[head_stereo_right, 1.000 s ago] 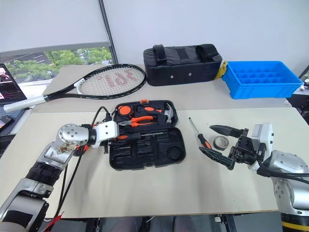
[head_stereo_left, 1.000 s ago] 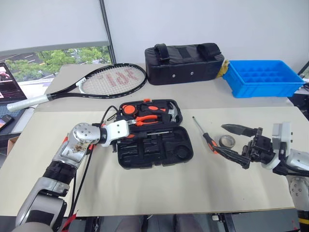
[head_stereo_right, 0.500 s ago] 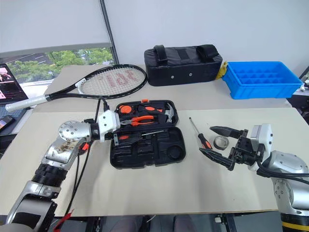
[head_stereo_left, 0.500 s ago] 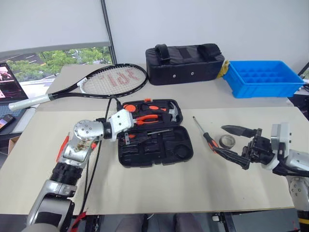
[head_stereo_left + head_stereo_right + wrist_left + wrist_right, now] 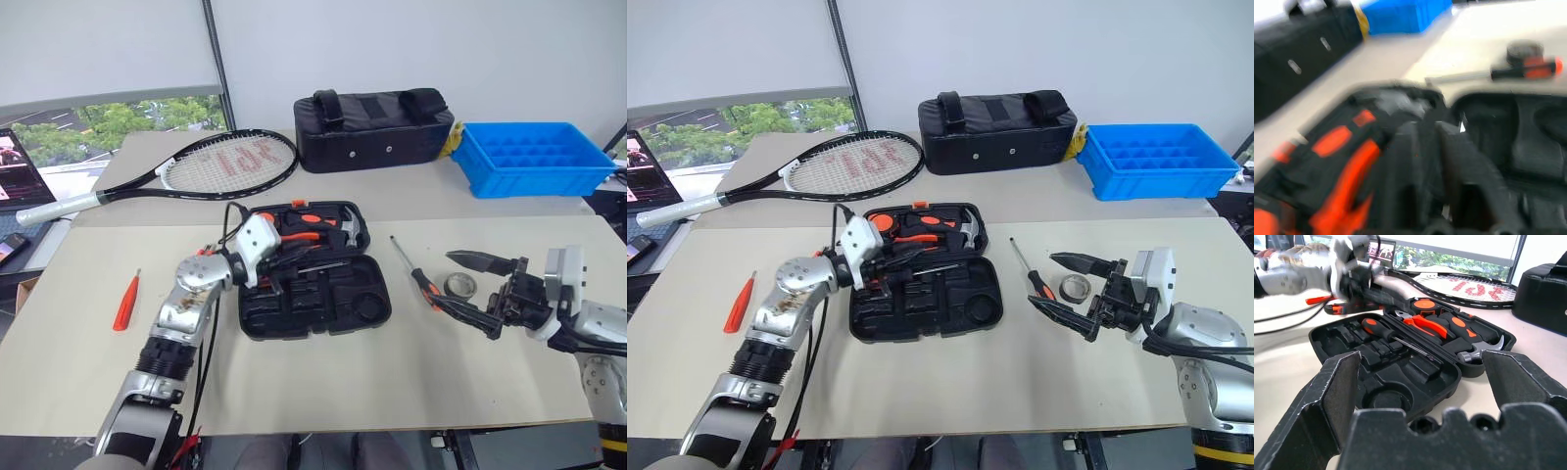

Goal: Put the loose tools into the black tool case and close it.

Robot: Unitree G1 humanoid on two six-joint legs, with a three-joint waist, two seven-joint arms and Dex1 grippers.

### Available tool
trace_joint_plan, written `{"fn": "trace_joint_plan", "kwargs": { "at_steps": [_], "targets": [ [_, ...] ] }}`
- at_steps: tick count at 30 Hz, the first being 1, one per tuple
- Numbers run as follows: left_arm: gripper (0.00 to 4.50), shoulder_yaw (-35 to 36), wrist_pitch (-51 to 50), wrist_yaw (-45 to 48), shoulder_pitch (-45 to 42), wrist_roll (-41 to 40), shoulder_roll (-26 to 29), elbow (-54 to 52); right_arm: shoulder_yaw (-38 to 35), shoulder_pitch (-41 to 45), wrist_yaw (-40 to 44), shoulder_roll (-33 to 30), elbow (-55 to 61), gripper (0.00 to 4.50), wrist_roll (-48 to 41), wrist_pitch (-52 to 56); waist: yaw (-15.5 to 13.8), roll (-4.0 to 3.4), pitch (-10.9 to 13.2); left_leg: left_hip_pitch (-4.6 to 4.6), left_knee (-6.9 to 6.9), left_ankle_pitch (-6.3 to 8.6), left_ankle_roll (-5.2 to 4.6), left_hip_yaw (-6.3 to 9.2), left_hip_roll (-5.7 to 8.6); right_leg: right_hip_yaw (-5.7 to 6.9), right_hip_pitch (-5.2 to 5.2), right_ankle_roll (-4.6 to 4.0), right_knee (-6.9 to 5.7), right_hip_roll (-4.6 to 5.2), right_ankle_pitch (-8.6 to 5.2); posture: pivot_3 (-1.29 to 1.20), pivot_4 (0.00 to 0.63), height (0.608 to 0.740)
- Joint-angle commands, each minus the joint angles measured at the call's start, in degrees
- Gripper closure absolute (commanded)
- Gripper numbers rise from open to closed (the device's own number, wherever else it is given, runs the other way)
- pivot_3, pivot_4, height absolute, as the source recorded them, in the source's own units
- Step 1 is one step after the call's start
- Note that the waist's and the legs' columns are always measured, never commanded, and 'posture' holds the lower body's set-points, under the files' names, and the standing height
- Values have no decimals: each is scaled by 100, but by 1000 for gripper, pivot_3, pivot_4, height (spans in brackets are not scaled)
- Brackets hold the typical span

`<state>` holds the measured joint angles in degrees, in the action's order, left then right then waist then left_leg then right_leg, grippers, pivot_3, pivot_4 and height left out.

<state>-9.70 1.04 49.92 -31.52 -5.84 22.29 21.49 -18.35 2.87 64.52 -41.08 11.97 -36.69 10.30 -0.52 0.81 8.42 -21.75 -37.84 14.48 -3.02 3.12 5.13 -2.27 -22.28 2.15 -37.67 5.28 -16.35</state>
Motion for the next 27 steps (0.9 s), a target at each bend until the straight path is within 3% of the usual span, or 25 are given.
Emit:
{"fn": "trace_joint_plan", "kwargs": {
  "at_steps": [1, 9, 12, 14, 17, 21, 27],
  "targets": [
    [4481, -342, 322, -140, -268, 644, 42, 754, -72, -4, -61, -38, 262, 0, -39, -29, -16, 3, -1, 1, 0, 0, 0, 1, -1, 2, 3, 0, 0, 1, 0, 0, 150, 740],
    [4481, -678, 457, -84, -113, 945, -36, 1006, -158, -204, -108, -80, 325, 0, -15, -40, -15, 1, -40, 61, -1, 1, 0, 0, 0, -6, 66, 1, 5, 11, -1, 0, 150, 740],
    [4481, -296, 347, -291, -123, 593, -169, 816, -130, -242, -326, -94, 264, 0, 211, -62, -4, 4, -54, 71, -1, 1, 0, 0, -1, -10, 78, 3, 8, 13, -1, 0, 150, 740],
    [4481, 169, 66, -103, -165, -113, -297, 423, -30, -169, -741, -151, 143, 0, 556, 139, -13, 2, -56, 70, -1, 1, 0, 0, -1, -9, 77, 3, 8, 14, -1, 0, 150, 740],
    [3748, 620, -547, 317, -162, -933, -164, -389, 189, 37, -1076, -243, 63, 0, 799, 523, -2, 13, -49, 33, -3, -1, 2, -2, 0, -12, 26, 2, -3, 14, 0, 0, 150, 740],
    [2283, 927, -1276, 1178, -130, -1762, 482, -1410, 554, 459, -1783, -15, -154, 0, 1314, 702, 73, 21, -44, -20, -4, -5, 10, 0, -3, -14, -44, -6, -34, 10, 4, 0, 150, 740],
    [151, 1241, -2715, 2213, 54, -2739, 1994, -2751, 1361, 1320, -2392, 30, -767, 0, 2065, 1640, 152, 17, -46, -43, 1, -4, 14, 0, -1, -16, -81, -12, -33, 9, 8, 0, 150, 740]
  ]
}}
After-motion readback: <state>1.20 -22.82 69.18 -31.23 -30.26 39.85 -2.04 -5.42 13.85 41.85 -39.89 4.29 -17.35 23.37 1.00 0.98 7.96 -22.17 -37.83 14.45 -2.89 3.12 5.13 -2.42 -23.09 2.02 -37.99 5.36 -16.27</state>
